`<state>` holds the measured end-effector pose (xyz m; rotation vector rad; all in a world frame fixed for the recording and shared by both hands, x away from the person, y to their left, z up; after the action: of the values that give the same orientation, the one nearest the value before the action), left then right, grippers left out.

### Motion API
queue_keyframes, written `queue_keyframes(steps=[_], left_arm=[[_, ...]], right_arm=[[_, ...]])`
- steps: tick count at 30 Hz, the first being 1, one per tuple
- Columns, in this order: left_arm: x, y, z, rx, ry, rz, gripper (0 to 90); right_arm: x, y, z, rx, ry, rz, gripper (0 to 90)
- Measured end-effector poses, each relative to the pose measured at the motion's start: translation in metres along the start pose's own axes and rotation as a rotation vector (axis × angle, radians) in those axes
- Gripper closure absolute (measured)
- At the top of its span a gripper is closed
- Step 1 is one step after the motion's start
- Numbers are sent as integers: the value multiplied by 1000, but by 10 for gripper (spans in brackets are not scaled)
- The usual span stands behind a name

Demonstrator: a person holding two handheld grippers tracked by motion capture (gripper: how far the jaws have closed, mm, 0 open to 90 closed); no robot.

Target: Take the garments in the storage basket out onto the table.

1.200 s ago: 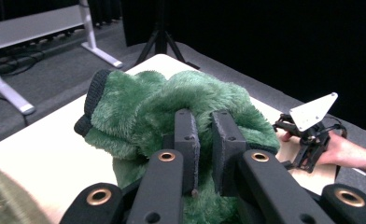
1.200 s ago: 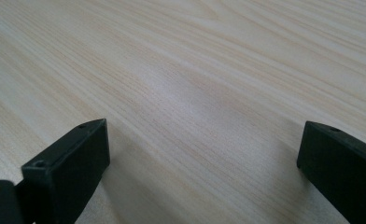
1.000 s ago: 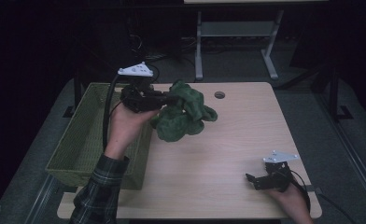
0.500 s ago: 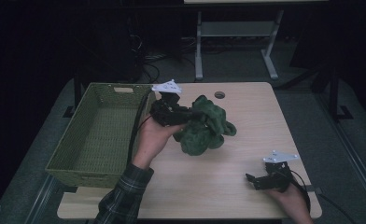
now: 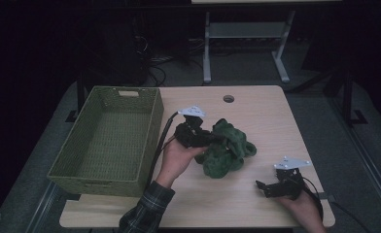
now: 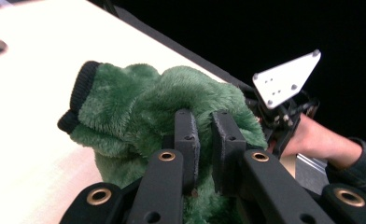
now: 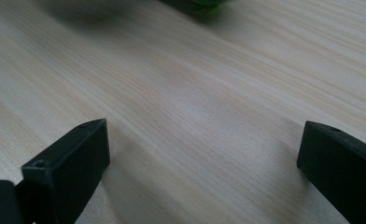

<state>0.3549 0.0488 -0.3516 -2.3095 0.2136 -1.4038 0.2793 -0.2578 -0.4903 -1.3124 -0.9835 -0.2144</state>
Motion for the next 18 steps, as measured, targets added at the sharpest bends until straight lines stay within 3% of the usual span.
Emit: queue_keyframes(steps=[4,9,14,18], left_arm=[[-15,15,5,4,9,38,819],[-38,32,20,16,-20,87,818],[-55,39,32,29,-27,99,815],[-71,50,44,76,-24,127,810]], right_arm=[[0,0,0,0,-2,0,20],[0,0,0,-2,-6,-3,21],[0,0,0,-1,-4,-2,20],[0,0,0,-1,-5,-2,20]])
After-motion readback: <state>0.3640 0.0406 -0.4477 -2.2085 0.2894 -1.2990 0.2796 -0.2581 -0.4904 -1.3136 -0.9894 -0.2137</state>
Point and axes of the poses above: each handheld gripper's, and its own axes: y roughly forward along the jaws, x roughly out of its top, z roughly to its left, the point moved 1 cm from there along y, roughly forward along the jaws, and after that the axes turned 8 degrees about -x, right-handed, at the moved point
